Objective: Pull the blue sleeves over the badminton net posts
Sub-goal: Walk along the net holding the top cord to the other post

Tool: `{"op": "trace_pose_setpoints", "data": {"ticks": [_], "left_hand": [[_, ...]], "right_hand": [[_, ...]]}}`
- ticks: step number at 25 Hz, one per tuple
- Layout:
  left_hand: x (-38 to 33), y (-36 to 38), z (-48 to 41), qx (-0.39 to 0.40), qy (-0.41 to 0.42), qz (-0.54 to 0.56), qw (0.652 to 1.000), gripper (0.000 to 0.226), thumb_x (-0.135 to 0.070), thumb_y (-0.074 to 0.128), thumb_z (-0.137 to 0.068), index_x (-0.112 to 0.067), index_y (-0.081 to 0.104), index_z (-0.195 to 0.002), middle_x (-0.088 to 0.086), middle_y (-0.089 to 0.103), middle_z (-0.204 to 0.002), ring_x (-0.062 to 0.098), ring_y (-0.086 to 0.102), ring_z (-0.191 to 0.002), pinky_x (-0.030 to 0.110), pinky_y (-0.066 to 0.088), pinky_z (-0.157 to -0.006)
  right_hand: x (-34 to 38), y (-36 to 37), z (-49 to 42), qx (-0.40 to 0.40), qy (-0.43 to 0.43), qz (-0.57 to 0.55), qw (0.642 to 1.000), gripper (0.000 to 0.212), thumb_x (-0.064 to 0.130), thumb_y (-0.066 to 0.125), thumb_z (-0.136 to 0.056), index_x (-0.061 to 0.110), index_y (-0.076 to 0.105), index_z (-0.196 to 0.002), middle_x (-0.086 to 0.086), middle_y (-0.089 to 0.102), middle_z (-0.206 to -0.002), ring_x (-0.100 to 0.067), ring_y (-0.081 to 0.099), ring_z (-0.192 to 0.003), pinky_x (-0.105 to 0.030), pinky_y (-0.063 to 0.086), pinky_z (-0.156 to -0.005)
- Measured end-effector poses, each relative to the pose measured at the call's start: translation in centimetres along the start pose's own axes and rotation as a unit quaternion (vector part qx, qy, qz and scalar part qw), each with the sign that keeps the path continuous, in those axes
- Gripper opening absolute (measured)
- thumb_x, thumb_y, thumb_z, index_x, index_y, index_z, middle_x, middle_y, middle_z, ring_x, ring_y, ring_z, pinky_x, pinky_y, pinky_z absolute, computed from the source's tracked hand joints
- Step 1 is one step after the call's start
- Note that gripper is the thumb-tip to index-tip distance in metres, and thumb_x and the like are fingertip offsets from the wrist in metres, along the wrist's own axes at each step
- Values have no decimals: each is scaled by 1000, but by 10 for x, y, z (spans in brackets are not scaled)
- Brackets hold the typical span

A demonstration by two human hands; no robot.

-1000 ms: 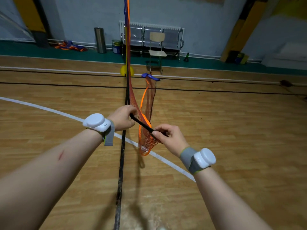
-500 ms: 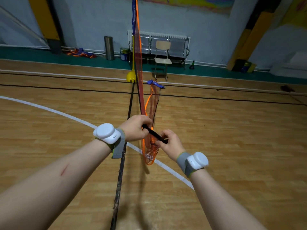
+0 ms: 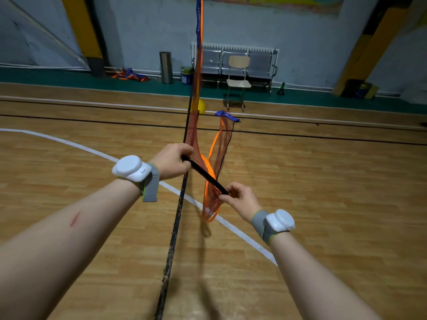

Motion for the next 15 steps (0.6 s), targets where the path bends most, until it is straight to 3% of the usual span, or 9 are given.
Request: {"op": "trace_pose_setpoints", "data": {"ticks": [2, 6, 10, 11, 15], "left_hand": [[-1, 10, -2, -1, -11, -16, 1000, 9, -3, 50, -82, -4, 59, -84, 14, 62, -95, 17, 47, -65, 28, 41, -61], [-10, 37, -2, 8, -4, -43, 999, 12, -3, 49, -84, -9, 59, -87, 6, 61, -96, 24, 55, -89, 33, 44, -76], [-33, 66, 4, 26, 37, -30, 999, 20, 2, 49, -83, -12, 61, -90, 4, 61, -101, 20, 55, -95, 27, 42, -82], [-41, 73, 7, 27, 52, -20, 998, 22, 2, 49, -82, -11, 62, -94, 2, 60, -101, 17, 54, -94, 25, 41, -81], [-59, 87, 24, 31, 72, 39, 996, 22, 3, 50, -80, -11, 64, -88, -5, 57, -89, 11, 52, -87, 18, 38, -78]], "right_hand": [[2, -10, 11, -1, -7, -49, 999, 18, 10, 68, -81, 24, 59, -75, 7, 57, -69, -6, 53, -66, -21, 46, -69], [15, -22, 38, -8, -35, -89, 995, 12, 11, 66, -83, 17, 68, -93, 6, 64, -81, 3, 58, -73, -13, 46, -72], [23, -28, 57, 4, -33, -69, 997, 14, 13, 64, -84, 15, 70, -96, -19, 69, -91, -35, 60, -73, -47, 52, -73], [23, -30, 61, 7, -32, -65, 997, 16, 13, 63, -85, 12, 70, -99, -20, 69, -93, -41, 61, -76, -49, 52, -75], [16, -35, 65, 2, -43, -51, 998, 20, 8, 63, -83, 6, 70, -103, 3, 65, -86, -17, 61, -89, -34, 49, -87]]}}
Point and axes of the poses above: each hand's wrist, its own z-axis away from the middle knuckle, its own y-axis out of the palm, x = y × z, the point moved 4 cm from there along -z, towards the middle knuckle
